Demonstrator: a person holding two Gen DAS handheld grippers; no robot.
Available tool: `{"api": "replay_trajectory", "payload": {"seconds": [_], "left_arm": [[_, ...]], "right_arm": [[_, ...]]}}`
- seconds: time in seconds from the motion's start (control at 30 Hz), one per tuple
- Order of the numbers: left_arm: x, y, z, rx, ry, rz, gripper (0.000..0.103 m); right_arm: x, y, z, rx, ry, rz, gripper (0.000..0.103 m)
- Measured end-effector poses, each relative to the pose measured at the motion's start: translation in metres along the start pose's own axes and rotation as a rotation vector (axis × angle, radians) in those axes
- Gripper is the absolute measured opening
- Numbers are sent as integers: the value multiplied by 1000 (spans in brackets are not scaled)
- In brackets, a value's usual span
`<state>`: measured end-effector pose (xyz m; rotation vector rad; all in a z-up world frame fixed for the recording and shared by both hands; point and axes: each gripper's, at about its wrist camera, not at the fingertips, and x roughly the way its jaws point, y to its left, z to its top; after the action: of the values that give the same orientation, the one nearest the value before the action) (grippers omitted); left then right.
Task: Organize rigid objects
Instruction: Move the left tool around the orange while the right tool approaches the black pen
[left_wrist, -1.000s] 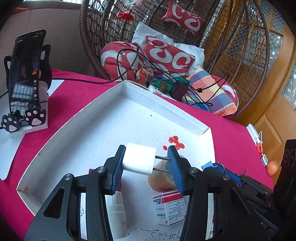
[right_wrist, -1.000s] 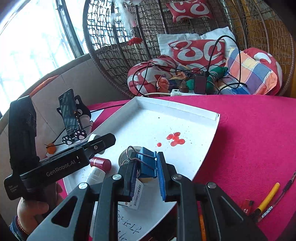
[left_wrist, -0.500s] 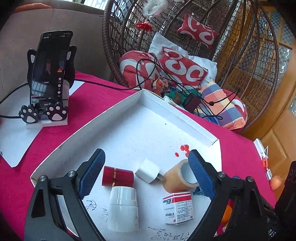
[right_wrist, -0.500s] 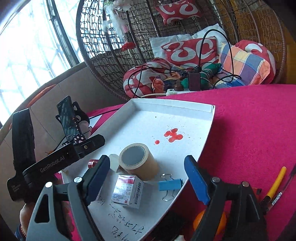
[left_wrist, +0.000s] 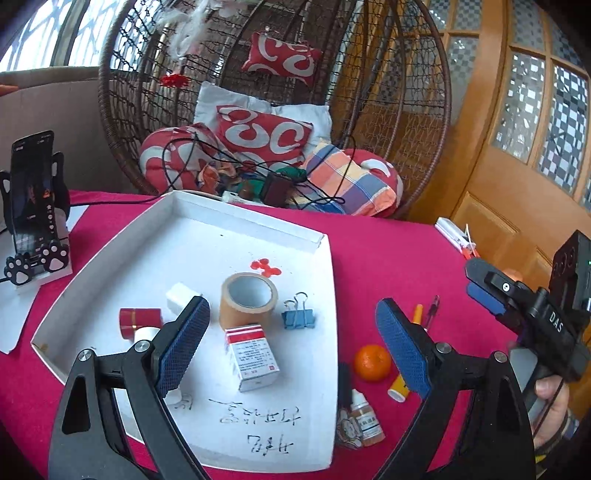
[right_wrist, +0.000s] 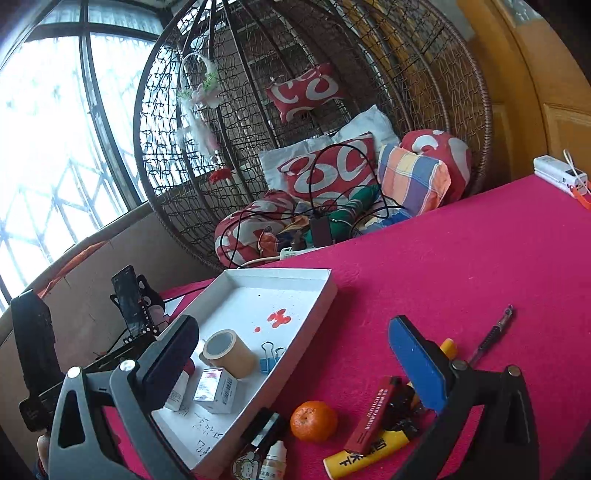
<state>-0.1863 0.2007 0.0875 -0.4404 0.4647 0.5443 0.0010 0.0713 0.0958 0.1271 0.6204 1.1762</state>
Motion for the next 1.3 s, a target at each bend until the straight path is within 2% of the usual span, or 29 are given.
{"api": "replay_trajectory", "payload": {"seconds": [0.1, 0.17, 0.23, 0.3, 0.37, 0.4, 0.43, 0.5, 0.53, 0.8, 0.83, 0.87, 0.9, 1.03, 1.13, 1.2, 1.27, 1.3], "left_arm": [[13, -32, -10, 97, 78, -68, 92], [25, -52, -19, 167, 135, -86, 92], [38, -68, -27, 249, 184, -60, 92], [51, -80, -34, 335, 223, 4, 92], [61, -87, -35, 391, 253, 13, 91], [67, -90, -35, 413, 271, 8, 85], [71, -93, -35, 439, 285, 9, 72], [81, -99, -34, 486, 309, 14, 65], [87, -101, -34, 499, 326, 13, 65], [122, -105, -43, 536, 447, 14, 63], [124, -107, -46, 543, 450, 16, 53], [124, -108, -48, 544, 450, 12, 50], [123, -109, -49, 535, 443, 2, 40], [115, -108, -54, 511, 418, 3, 41], [108, -104, -55, 464, 396, -1, 40], [101, -100, -54, 419, 383, -18, 40], [95, -99, -52, 392, 373, -32, 40], [92, -99, -51, 388, 366, -33, 40]], "right_arm": [[-15, -28, -2, 31, -3, -59, 103], [-22, -44, -9, 33, 7, -114, 103], [-28, -59, -18, 20, 30, -172, 103], [-30, -73, -27, 13, 69, -229, 103], [-30, -86, -34, 32, 106, -261, 103], [-30, -93, -36, 58, 125, -264, 103], [-31, -99, -36, 89, 134, -256, 103], [-34, -106, -37, 125, 130, -250, 103], [-34, -108, -37, 133, 132, -248, 103], [-34, -111, -40, 155, 144, -205, 103], [-34, -111, -41, 156, 146, -202, 103], [-34, -110, -40, 153, 147, -199, 103], [-33, -108, -40, 145, 147, -197, 103], [-32, -101, -30, 77, 130, -293, 103], [-15, -105, -19, 36, 190, -332, 102], [-2, -110, -15, 39, 235, -333, 94], [14, -115, -13, 46, 285, -352, 81], [23, -115, -14, 43, 308, -351, 79]]}}
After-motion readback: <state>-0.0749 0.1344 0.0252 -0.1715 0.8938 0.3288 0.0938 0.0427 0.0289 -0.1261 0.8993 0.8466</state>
